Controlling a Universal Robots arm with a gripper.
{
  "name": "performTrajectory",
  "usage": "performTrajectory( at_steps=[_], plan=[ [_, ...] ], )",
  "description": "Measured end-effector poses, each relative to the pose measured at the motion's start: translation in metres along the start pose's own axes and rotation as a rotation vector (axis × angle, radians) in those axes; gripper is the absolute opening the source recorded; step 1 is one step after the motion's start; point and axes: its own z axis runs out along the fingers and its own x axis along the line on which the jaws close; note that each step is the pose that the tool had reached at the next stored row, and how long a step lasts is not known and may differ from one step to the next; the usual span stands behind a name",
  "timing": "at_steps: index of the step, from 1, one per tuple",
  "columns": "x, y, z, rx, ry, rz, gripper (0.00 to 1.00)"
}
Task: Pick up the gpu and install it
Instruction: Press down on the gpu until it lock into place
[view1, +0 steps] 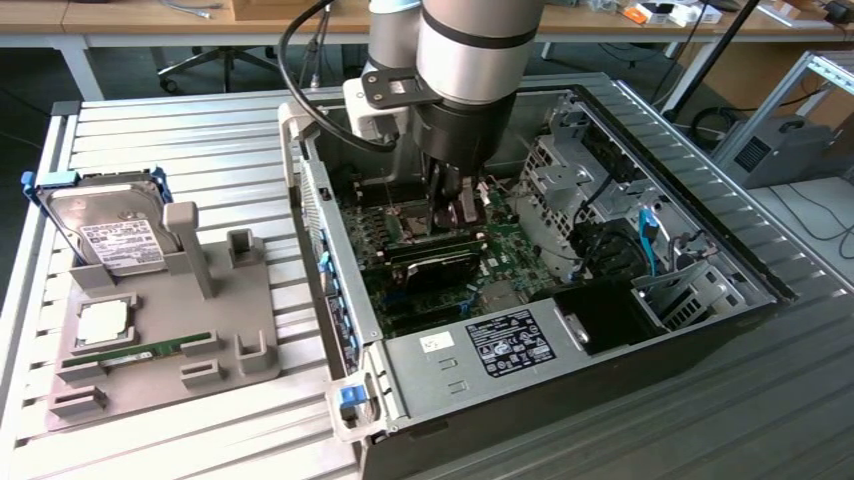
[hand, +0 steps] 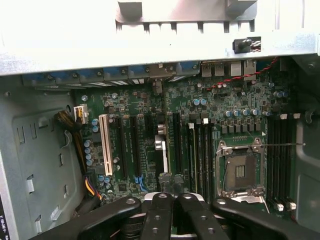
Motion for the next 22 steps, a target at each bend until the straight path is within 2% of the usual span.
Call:
performTrajectory(
  at_steps=[19,22],
  plan=[
    [0.000,0.0068,0.0395,0.0000,-0.0002,0.000,0.11],
    [0.000,0.0069,0.0405,-0.0002,0.0002,0.000,0.11]
  ],
)
